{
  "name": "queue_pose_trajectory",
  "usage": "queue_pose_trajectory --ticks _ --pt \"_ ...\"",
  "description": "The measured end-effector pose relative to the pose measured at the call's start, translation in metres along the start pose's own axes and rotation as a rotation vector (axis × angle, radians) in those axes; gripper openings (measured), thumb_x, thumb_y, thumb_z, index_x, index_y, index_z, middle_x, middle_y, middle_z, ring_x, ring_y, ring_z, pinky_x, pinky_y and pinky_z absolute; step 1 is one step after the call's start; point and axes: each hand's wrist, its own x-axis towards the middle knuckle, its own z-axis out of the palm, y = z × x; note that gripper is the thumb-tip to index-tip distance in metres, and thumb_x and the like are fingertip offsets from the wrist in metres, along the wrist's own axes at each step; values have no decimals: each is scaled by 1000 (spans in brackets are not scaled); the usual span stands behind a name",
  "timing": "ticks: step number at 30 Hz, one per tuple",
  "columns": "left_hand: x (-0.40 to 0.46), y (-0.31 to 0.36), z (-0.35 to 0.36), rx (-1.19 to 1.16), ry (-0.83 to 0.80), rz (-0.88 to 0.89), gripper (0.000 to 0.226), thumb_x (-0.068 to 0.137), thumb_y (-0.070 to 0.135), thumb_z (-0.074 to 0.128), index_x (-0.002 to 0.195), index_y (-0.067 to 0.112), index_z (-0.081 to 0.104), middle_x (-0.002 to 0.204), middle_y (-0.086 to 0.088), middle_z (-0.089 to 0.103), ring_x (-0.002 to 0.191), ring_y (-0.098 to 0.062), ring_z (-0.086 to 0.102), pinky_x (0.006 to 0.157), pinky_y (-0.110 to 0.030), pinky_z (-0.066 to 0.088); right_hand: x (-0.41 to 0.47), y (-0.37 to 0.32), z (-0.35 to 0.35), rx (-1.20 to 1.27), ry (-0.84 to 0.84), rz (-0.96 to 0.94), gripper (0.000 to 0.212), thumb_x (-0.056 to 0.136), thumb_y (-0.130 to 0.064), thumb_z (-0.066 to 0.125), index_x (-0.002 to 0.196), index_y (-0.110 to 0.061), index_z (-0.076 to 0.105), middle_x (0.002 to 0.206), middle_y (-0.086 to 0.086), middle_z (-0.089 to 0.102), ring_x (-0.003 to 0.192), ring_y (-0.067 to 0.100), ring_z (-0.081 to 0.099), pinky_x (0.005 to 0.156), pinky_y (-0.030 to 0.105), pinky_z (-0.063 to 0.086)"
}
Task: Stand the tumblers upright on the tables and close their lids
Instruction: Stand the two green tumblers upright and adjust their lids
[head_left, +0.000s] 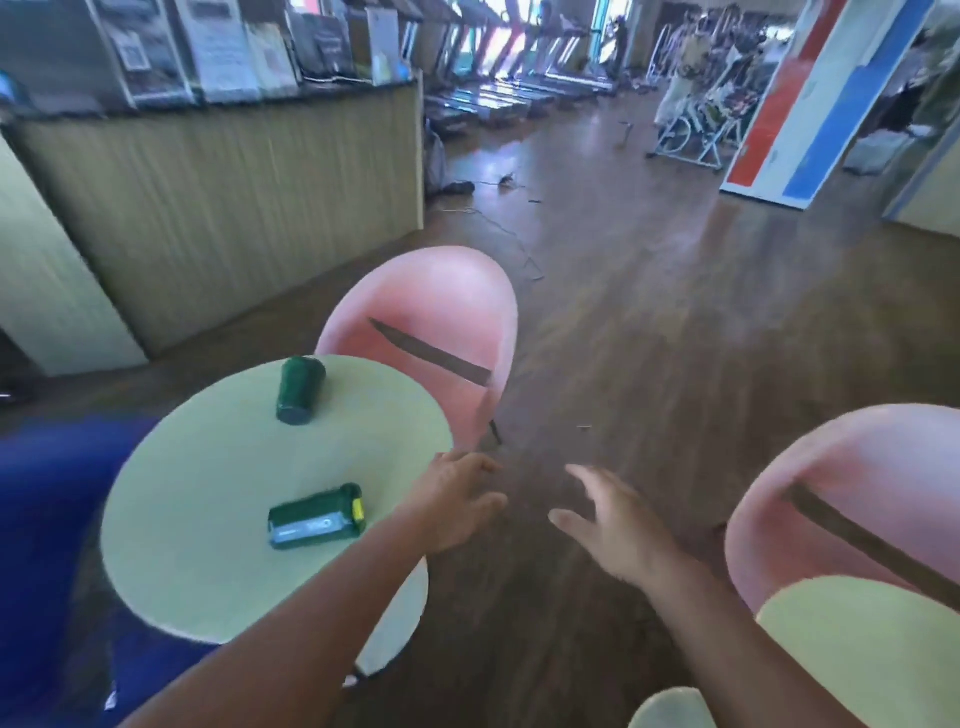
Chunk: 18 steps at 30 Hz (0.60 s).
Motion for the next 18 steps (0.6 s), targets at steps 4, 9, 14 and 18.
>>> queue_pose_trajectory --ticks 4,9,14,18 --pt "-15 -79 -52 -2 95 -148 39 91 48 66 127 32 63 136 2 57 129 -22 47 108 -36 37 49 -68 36 9 -81 -102 62 85 -51 68 140 -25 56 140 -5 59 124 15 59 103 31 46" --pt "-42 -153 -84 -40 177 -334 38 91 46 67 126 34 63 133 5 59 126 -17 48 101 -35 43 95 -126 80 -22 -227 -196 53 88 -48 67 135 -23 62 135 -4 65 122 15 61 99 28 45" --pt "-52 -199 -96 -59 236 -429 37 91 42 70 126 30 65 129 5 62 121 -18 52 100 -36 45 135 -155 122 -24 -388 -298 63 89 -47 68 144 -19 52 145 1 57 132 16 53 109 30 41" --pt "-51 -228 -99 -77 295 -515 34 90 36 73 122 26 68 124 2 64 119 -21 52 98 -34 41 167 -165 155 -93 -529 -370 88 82 -48 75 155 -20 35 158 2 41 143 19 41 116 33 33"
